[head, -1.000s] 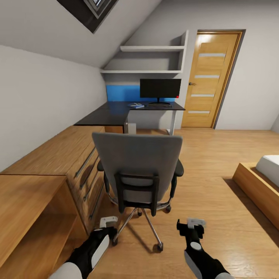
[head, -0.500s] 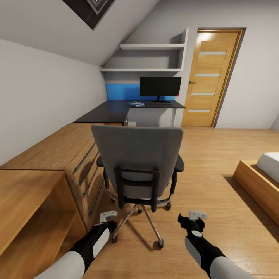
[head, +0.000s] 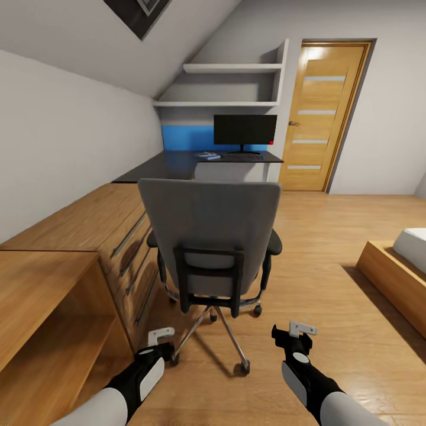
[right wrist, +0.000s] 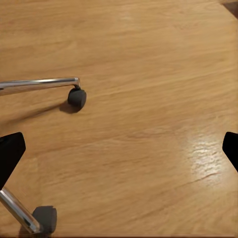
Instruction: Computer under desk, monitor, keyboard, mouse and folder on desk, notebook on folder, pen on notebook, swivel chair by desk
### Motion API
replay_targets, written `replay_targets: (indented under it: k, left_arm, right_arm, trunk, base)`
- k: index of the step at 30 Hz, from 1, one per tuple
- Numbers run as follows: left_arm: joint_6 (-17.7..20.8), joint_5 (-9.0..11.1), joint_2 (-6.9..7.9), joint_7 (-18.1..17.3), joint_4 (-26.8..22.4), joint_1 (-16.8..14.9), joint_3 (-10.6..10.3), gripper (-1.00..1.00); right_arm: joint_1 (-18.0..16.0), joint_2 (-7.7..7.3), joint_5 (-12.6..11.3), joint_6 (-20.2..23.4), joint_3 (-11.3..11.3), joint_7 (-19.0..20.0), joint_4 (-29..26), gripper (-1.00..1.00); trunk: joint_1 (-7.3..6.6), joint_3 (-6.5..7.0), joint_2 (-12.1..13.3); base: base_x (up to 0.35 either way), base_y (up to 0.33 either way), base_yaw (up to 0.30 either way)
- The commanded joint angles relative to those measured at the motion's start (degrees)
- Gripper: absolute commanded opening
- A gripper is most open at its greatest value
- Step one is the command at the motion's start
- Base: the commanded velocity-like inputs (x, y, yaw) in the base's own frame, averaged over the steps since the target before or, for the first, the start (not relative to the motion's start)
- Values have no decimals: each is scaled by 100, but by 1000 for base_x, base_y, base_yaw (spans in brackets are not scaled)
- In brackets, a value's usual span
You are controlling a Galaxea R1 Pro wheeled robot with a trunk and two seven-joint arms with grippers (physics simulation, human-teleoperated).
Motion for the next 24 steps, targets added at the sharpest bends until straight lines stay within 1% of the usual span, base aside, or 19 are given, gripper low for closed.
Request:
replay_targets:
  k: [1,7,10,12,14,15,16,17,18,19,20,24]
  left_arm:
    - [32,33,1,46,4,-2,-49,100]
    - [51,33,-15,46,94,-3,-66,100]
    - [97,31,-30,46,52,-4,-74,100]
    - [204,28,-35,46,-17,-47,-76,100]
    - [412,25,-35,46,-83,-151,-77,100]
    - [578,25,-31,44,-108,-236,-74,100]
    - [653,25,-29,45,-117,-275,-73,100]
    - [718,24,-28,43,-124,-312,-73,100]
    - [812,26,-26,44,-134,-378,-71,100]
    - [846,26,-26,45,-139,-407,-71,100]
    - [894,25,-25,43,-150,-451,-70,100]
    - [949,18,-28,37,-174,-511,-65,100]
  right_arm:
    - [-3,-3,-60,-27,49,-26,-2,100]
    - [0,-7,-56,-199,61,-20,-41,100]
    - [-5,-6,-60,-173,60,-31,-214,100]
    - [-8,-5,-60,-4,57,-39,-432,100]
    - [-9,-8,-57,318,48,-41,-705,100]
    - [-12,-14,-55,569,26,-40,-920,100]
    - [-13,-17,-55,691,4,-39,-1029,100]
    - [-13,-20,-54,809,-30,-39,-1136,100]
    - [-14,-24,-54,1026,-131,-39,-1330,100]
    - [-15,-26,-53,1127,-197,-39,-1414,100]
    - [-17,-28,-53,1312,-344,-37,-1550,100]
    - [-23,-25,-59,1671,-676,-18,-1754,100]
  trunk:
    - [21,-24,-44]
    - [153,-131,-285]
    - [219,-185,-405]
    - [263,-221,-485]
    - [307,-257,-565]
    - [329,-275,-605]
    - [351,-293,-646]
    - [373,-311,-686]
    - [395,-329,-726]
    - [417,-347,-766]
    - [439,-365,-806]
    - [527,-437,-966]
  base:
    - [0,0,0]
    - [0,0,0]
    - [0,0,0]
    - [0,0,0]
    - [0,0,0]
    - [0,0,0]
    - [0,0,0]
    - [0,0,0]
    - [0,0,0]
    - [0,0,0]
    - [0,0,0]
    - [0,0,0]
